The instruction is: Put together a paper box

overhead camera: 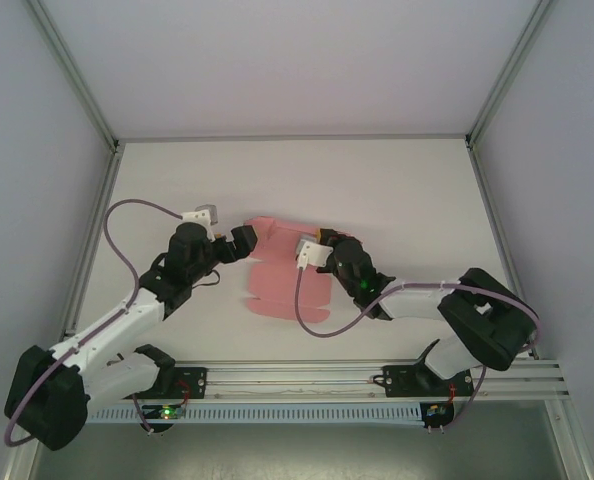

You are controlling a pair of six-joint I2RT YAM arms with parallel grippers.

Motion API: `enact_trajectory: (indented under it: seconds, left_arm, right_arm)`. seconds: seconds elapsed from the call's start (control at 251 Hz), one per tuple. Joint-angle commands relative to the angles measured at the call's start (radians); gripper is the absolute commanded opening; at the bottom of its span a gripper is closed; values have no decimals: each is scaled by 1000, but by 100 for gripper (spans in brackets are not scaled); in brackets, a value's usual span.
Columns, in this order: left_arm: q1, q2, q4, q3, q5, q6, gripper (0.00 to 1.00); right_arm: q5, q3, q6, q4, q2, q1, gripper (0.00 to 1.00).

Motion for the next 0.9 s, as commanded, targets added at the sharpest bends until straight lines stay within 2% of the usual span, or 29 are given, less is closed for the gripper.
enact_trajectory:
  seconds: [0.0, 0.18, 0.271, 0.471, 0.539, 0.69, 0.894]
  left_arm:
    - [-5, -38, -72, -54, 44, 21, 100]
    - [13, -3, 14, -67, 135, -4, 99]
    - [13, 38, 81, -66, 149, -6, 91]
    - [12, 129, 221, -67, 75, 0, 66]
    - [12, 171, 271, -60, 80, 9, 62]
    - [13, 248, 328, -36, 115, 3, 37]
    - [13, 266, 328, -33, 122, 2, 28]
  right_arm:
    - [-93, -9, 107, -36, -64, -31, 0]
    - [-183, -27, 171, -69, -125, -70, 0]
    - [-202, -37, 179, -73, -139, -81, 0]
    - [-236, -35, 199, -97, -147, -98, 0]
    - [-240, -30, 204, -101, -144, -99, 0]
    - [-233, -24, 210, -116, -143, -103, 0]
    - [-222, -20, 227, -119, -144, -112, 0]
